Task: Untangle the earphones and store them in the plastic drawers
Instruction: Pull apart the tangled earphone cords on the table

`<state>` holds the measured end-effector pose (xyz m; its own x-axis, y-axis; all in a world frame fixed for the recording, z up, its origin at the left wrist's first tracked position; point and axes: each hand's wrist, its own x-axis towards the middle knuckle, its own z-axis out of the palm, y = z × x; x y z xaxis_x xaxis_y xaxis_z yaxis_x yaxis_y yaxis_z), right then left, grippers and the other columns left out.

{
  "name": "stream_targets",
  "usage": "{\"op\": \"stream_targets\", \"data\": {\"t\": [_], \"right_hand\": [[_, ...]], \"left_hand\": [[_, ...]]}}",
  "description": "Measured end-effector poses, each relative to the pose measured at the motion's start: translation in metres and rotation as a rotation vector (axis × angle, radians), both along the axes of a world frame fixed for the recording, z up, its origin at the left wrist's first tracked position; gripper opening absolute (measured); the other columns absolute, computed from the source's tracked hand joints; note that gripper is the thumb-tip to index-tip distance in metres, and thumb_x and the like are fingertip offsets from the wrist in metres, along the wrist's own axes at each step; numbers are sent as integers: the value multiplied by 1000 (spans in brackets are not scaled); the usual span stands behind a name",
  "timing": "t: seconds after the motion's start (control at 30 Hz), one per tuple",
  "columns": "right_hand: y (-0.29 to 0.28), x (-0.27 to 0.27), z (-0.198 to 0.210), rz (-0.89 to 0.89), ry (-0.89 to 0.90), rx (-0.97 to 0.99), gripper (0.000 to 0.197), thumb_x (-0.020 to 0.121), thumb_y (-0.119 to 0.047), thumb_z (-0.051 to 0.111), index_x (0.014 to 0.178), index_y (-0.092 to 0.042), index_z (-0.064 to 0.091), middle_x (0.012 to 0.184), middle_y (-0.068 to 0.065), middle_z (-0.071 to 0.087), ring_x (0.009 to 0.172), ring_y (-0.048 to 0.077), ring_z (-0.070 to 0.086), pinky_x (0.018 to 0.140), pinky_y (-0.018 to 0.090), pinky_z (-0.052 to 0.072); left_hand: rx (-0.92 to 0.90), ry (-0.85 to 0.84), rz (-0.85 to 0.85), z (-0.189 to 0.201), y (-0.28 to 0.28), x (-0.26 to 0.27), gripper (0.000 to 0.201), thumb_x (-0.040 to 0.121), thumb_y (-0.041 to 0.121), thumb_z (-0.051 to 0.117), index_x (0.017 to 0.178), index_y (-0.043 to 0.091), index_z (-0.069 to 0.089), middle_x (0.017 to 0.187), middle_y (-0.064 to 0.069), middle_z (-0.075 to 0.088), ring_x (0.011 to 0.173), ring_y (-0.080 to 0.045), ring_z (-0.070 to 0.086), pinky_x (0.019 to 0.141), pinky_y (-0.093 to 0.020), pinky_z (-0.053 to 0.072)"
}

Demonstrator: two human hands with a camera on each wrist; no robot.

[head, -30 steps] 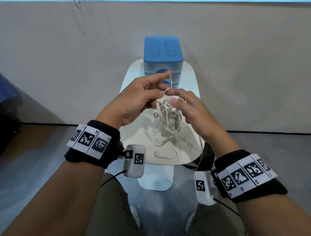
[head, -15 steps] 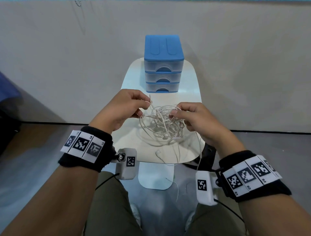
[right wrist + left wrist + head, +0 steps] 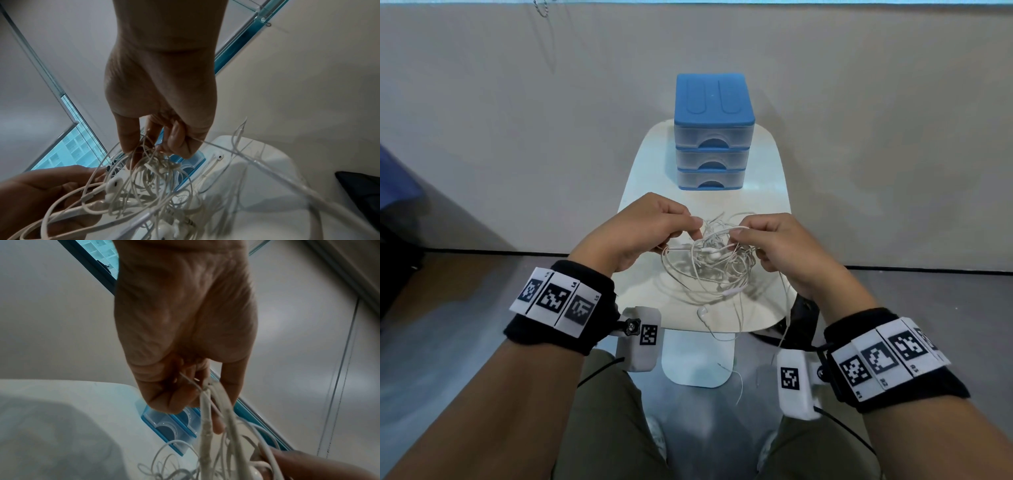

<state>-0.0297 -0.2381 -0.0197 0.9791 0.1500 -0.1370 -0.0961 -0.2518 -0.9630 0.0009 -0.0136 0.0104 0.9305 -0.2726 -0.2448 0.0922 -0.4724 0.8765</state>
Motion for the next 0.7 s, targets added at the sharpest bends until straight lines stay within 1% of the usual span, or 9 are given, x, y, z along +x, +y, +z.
{"op": "stream_targets", "data": {"t": [0.1,0.2,0.23,0.3,0.33,0.4,0.53,0.63,0.7], "right_hand": [[2,0,-2,-15,-36,-32,25,98,-13,66,84,6,71,51,-19,50,44,-2,46,45,8,33],[6,-3,0,32,-66,-94,23,93,-19,73,85,2,74,65,-12,58,52,-3,50,51,6,36],[8,-6,1,60,-72,-112,19,90,-20,77,84,-2,76,72,-5,62,58,-2,53,57,7,38],[11,-7,2,96,-79,-179,13,83,-24,84,83,-12,79,84,4,67,73,7,60,70,17,45],[12,-7,3,104,-85,-242,14,79,-27,87,83,-16,80,89,3,66,80,10,61,75,22,46],[16,-7,2,142,-102,-396,19,75,-30,90,88,-21,80,92,-4,56,88,12,60,78,25,46],[23,-7,-1,220,-127,-591,28,76,-33,88,87,-12,75,88,-4,40,80,18,52,75,36,47],[20,-4,-5,212,-132,-613,31,79,-35,86,88,-9,71,92,-2,40,82,20,52,77,36,46],[17,-4,-6,208,-143,-580,29,80,-34,86,87,-11,71,92,-1,44,82,17,53,78,33,46]], "left_hand": [[25,26,-18,-1,-2,-2,37,99,35,67,76,9,80,60,4,38,52,-8,35,60,-24,37],[39,54,-10,-2,-5,-4,45,103,39,60,77,8,79,61,3,39,49,-8,35,59,-23,40],[48,69,-11,-2,-7,-4,47,104,40,58,77,8,80,62,3,39,49,-8,34,58,-23,41],[60,98,-21,-3,-9,-5,49,105,40,55,79,7,80,63,2,40,48,-9,33,56,-22,41],[64,110,-24,-4,-10,-5,49,105,39,54,79,6,80,63,1,40,47,-9,33,56,-22,42],[62,127,-23,-6,-11,-5,51,106,39,52,78,7,80,63,2,40,47,-9,33,57,-23,43],[31,143,-8,-8,-14,-5,54,108,39,49,76,6,79,62,2,40,48,-10,33,55,-23,44],[15,150,-4,-8,-13,-5,51,106,36,50,79,5,79,62,2,41,49,-11,32,57,-24,44],[13,153,-22,-8,-10,-5,38,101,27,56,79,4,77,61,3,41,51,-12,31,57,-24,43]]}}
